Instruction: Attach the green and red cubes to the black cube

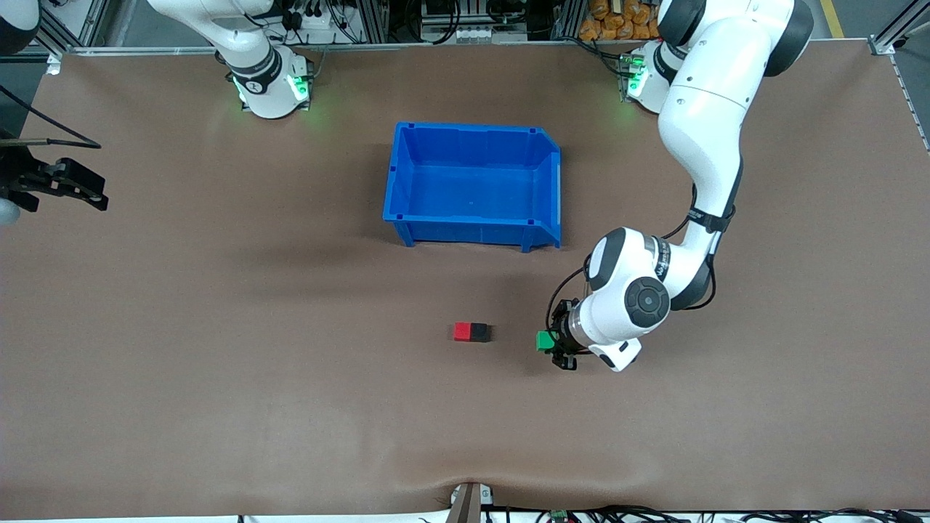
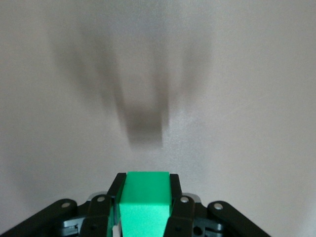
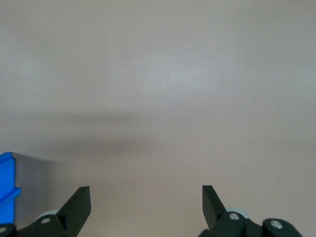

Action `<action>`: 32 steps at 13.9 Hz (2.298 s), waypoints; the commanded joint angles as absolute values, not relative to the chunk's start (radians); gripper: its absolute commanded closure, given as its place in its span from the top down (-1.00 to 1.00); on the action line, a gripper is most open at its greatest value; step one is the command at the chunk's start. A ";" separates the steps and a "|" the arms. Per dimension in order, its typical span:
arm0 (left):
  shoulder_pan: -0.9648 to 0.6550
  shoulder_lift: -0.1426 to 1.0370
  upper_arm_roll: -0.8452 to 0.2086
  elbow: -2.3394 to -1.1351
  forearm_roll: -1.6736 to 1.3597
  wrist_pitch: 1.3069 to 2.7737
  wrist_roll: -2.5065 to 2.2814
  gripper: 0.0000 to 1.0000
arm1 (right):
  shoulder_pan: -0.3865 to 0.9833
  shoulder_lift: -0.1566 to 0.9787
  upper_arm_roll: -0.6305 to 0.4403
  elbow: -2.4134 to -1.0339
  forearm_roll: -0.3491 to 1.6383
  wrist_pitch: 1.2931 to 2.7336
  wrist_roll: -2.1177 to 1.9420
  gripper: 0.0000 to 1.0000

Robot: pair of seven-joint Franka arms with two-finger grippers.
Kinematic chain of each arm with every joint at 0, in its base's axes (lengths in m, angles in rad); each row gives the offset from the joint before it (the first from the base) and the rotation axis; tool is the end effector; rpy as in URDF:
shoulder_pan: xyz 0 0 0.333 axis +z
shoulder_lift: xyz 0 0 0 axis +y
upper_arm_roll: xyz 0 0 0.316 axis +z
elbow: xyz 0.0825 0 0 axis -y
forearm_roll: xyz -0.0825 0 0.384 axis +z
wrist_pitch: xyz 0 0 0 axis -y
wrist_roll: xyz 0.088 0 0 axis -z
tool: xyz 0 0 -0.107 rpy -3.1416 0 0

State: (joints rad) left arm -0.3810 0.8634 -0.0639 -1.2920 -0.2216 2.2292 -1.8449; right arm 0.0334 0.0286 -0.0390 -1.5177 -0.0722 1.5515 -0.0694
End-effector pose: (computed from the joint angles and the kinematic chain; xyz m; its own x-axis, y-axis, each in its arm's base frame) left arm 0.6845 -0.3205 0.2341 0.0154 0.9714 -0.2370 0.9998 -0.0180 -0.0088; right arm 0.5619 -0.0106 0.6322 0.9981 0.0622 0.0002 0.0620 -0.9954 0.0734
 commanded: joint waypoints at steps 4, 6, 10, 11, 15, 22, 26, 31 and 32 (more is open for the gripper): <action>-0.429 0.942 -0.051 -1.175 -0.219 2.258 -1.976 -1.00 | 0.061 0.041 -0.041 -1.447 -0.015 1.493 -0.061 1.00; -0.452 0.953 -0.051 -1.175 -0.219 2.279 -1.990 -1.00 | 0.060 0.040 -0.043 -1.445 -0.015 1.491 -0.064 1.00; -0.477 0.982 -0.051 -1.172 -0.221 2.315 -1.982 -1.00 | 0.051 0.043 -0.045 -1.442 -0.018 1.497 -0.063 1.00; -0.482 0.988 -0.051 -1.172 -0.219 2.322 -1.976 -1.00 | 0.049 0.044 -0.044 -1.436 -0.017 1.497 -0.063 1.00; -0.512 1.003 -0.049 -1.172 -0.219 2.364 -1.968 -1.00 | 0.031 0.044 -0.048 -1.417 0.006 1.497 -0.063 1.00; -0.531 1.022 -0.049 -1.175 -0.219 2.365 -1.928 -1.00 | 0.029 0.044 -0.044 -1.410 0.002 1.499 -0.064 1.00; -0.541 1.029 -0.051 -1.175 -0.219 2.367 -1.919 -1.00 | 0.028 0.044 -0.044 -1.410 0.002 1.499 -0.064 1.00; -0.541 1.005 -0.048 -1.184 -0.165 2.352 -1.917 1.00 | 0.028 0.046 -0.045 -1.411 0.002 1.500 -0.063 1.00; -0.540 0.979 -0.049 -1.184 -0.093 2.341 -1.916 1.00 | 0.028 0.046 -0.044 -1.411 0.002 1.500 -0.063 1.00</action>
